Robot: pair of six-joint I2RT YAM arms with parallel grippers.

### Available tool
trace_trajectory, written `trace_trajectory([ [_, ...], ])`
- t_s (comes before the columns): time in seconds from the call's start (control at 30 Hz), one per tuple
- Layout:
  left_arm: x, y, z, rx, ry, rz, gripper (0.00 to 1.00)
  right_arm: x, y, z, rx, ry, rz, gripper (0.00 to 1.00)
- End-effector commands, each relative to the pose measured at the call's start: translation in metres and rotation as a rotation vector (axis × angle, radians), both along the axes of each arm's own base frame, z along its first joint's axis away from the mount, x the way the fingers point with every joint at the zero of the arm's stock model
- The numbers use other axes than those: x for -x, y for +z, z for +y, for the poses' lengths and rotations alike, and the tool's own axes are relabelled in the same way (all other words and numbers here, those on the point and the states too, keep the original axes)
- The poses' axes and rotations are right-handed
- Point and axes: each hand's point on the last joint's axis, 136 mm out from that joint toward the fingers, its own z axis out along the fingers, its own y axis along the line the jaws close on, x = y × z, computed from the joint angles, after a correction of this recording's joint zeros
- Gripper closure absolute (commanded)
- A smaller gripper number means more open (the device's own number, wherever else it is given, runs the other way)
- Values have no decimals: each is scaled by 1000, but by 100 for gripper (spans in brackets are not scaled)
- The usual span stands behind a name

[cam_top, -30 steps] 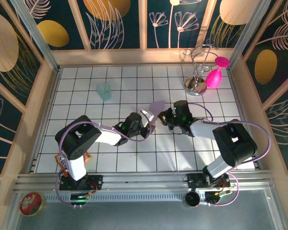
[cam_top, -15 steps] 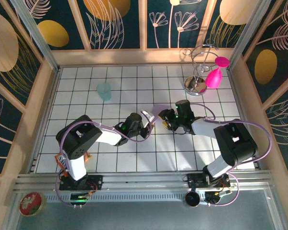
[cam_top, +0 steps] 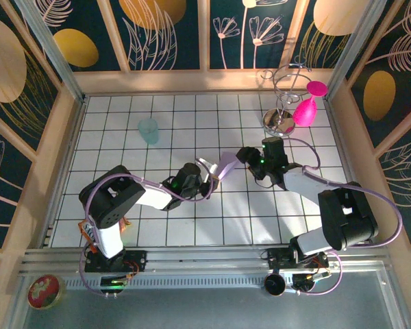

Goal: Fold a paper plane with a square sheet of paper (pick it up from the middle)
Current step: Fold the wing for the fifth time at the center of the table.

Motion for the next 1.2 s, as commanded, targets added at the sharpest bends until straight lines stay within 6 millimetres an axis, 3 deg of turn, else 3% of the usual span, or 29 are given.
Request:
trace_trajectory([
  [0.0,2,21,-10,156,31,116,98,-3,1,-6,74,36,-42,31],
  [0.5,-6,32,-8,396,82,457,100,5,-20,15,102,208,-51,32],
  [0.8,-7,19,-10,434,102,621,100,1,-25,36,109,301,-53,31],
  [1.17,-8,0,-6,427,155,718,100,4,-45,36,143,304,-2,34],
])
